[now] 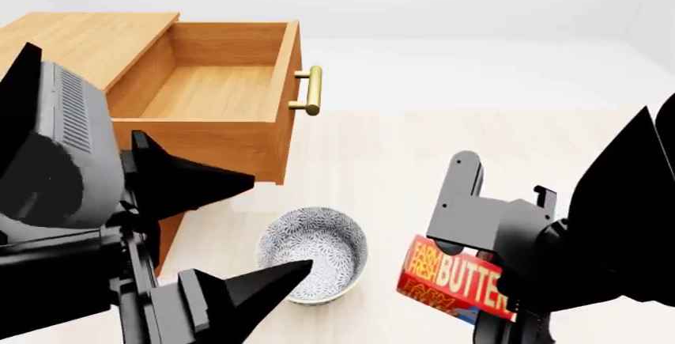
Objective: Put the butter at the back in the top drawer of the cabinet and close it.
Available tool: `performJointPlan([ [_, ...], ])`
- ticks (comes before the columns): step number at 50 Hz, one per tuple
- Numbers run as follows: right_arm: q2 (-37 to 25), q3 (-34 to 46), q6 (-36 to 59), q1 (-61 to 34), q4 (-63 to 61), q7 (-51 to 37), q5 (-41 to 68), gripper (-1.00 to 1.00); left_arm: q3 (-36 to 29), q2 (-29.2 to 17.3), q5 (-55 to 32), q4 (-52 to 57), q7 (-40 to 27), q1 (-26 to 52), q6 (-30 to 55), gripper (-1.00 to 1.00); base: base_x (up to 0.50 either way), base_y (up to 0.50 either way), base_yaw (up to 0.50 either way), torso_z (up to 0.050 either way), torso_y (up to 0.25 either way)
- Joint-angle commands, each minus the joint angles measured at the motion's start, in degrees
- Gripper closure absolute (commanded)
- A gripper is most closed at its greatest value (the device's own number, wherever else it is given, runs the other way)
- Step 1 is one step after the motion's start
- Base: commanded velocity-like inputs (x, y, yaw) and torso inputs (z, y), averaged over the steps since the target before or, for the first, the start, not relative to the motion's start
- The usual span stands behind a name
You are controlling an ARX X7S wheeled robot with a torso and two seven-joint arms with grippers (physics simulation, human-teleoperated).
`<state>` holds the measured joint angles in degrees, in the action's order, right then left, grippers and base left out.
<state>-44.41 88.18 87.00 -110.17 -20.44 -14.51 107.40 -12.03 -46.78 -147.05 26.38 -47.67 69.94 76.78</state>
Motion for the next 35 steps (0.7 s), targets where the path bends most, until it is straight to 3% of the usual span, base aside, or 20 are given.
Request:
performJointPlan([
  [1,0.18,-1.0,0.73,-4.08,-2.23,4.24,-2.74,1.0,-5.77,2.34,1.84,-9.15,3.86,6.55,7.61,-1.0,0.0,0.0,0.0,0.0,0.0],
  [10,0.72,-1.6,0.41,-6.47,-3.37,10.03,-6.53,1.0,-7.59,3.68,3.51,-12.72,7.19,9.32,11.93,-1.0,0.0,0.0,0.0,0.0,0.001],
  [35,1.95,-0.83,-1.51,-11.66,-4.52,11.93,-5.13,1.0,-13.55,2.77,8.12,-10.57,20.18,12.23,12.43,-1.0,0.0,0.0,0.0,0.001,0.001],
])
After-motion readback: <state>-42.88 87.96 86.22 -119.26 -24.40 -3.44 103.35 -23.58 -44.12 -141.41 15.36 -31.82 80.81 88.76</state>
